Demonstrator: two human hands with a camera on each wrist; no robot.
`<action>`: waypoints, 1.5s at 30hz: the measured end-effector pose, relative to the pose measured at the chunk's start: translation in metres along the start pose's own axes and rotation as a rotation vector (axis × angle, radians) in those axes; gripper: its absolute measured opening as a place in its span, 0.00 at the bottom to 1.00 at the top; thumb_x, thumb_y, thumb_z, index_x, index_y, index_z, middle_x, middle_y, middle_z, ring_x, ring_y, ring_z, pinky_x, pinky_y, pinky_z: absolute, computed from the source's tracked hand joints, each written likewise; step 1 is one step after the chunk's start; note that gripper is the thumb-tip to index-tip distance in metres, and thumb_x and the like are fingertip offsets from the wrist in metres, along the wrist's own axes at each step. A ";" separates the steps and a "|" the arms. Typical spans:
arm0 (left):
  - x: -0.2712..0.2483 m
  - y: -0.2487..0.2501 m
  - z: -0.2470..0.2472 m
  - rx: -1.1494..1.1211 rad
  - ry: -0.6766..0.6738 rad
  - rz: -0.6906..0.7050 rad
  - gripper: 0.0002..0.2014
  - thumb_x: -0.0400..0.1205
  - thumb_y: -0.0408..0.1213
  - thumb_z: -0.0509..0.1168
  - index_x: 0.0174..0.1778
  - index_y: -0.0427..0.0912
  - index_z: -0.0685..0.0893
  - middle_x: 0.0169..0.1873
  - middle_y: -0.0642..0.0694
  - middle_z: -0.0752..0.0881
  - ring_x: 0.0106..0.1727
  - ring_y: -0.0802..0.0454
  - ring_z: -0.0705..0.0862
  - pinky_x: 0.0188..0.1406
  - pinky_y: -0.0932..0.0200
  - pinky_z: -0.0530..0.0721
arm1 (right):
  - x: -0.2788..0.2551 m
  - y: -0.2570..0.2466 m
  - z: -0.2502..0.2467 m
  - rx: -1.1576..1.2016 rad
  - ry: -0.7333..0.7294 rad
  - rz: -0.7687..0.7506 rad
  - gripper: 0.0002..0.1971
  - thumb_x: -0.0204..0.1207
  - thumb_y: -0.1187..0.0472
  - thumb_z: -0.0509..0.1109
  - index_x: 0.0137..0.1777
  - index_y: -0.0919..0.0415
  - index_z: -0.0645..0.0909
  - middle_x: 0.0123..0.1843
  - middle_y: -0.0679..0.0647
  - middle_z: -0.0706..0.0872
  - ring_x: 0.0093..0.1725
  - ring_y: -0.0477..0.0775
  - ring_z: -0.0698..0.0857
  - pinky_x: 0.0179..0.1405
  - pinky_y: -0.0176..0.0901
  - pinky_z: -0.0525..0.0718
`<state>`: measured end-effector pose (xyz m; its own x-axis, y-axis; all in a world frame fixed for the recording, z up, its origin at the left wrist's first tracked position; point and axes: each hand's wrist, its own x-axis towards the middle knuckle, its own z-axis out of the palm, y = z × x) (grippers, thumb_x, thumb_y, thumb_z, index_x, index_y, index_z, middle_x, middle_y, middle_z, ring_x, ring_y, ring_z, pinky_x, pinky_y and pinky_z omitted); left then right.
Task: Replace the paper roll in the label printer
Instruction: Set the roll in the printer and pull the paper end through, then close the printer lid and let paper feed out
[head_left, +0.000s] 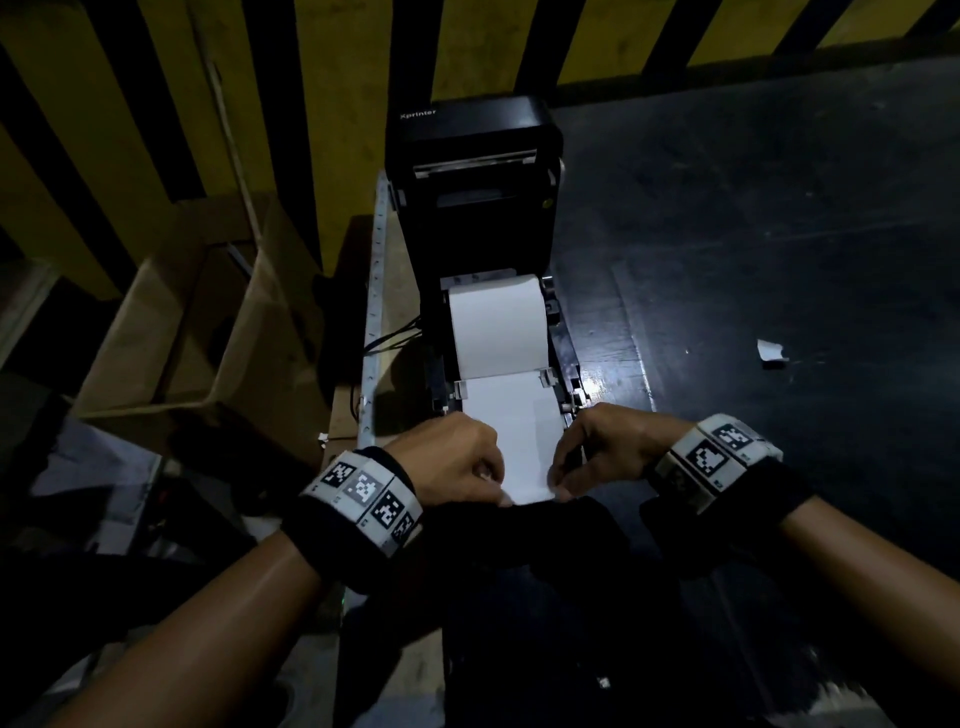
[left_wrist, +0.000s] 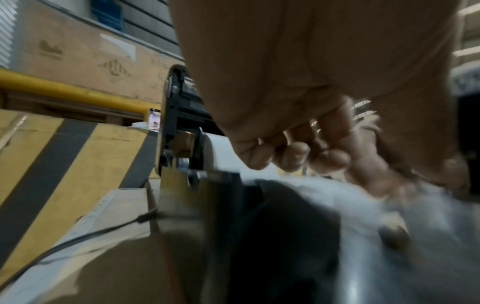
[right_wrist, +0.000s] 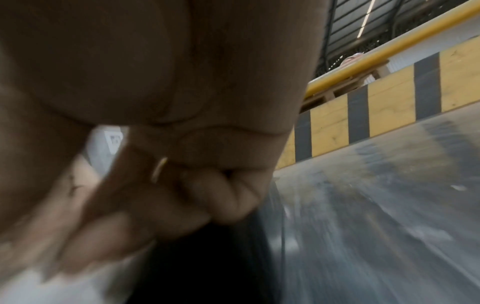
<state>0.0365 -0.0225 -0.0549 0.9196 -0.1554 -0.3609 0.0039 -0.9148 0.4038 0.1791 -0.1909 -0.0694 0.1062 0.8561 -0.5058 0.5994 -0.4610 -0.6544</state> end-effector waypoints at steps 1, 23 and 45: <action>0.001 -0.001 -0.008 -0.026 0.034 -0.005 0.20 0.73 0.55 0.69 0.50 0.43 0.88 0.36 0.52 0.80 0.39 0.54 0.80 0.41 0.53 0.82 | 0.000 -0.002 -0.008 0.011 -0.025 0.003 0.14 0.65 0.50 0.78 0.50 0.51 0.88 0.34 0.36 0.87 0.31 0.26 0.82 0.35 0.20 0.75; 0.080 -0.095 -0.194 -0.810 1.019 -0.601 0.30 0.69 0.60 0.68 0.55 0.37 0.86 0.54 0.39 0.89 0.55 0.41 0.87 0.58 0.44 0.86 | 0.092 -0.036 -0.206 0.594 1.013 -0.028 0.17 0.77 0.51 0.62 0.59 0.59 0.84 0.53 0.56 0.85 0.61 0.60 0.84 0.65 0.55 0.80; -0.018 -0.019 -0.019 -0.736 0.836 -0.305 0.33 0.68 0.40 0.77 0.68 0.60 0.74 0.63 0.54 0.83 0.66 0.56 0.80 0.70 0.51 0.77 | -0.017 -0.006 -0.038 0.493 0.727 -0.125 0.36 0.57 0.50 0.77 0.69 0.46 0.73 0.66 0.49 0.83 0.68 0.48 0.80 0.68 0.61 0.79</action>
<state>0.0269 0.0050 -0.0403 0.8129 0.5817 0.0303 0.2461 -0.3900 0.8873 0.2035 -0.1941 -0.0354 0.6411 0.7663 -0.0421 0.2480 -0.2587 -0.9336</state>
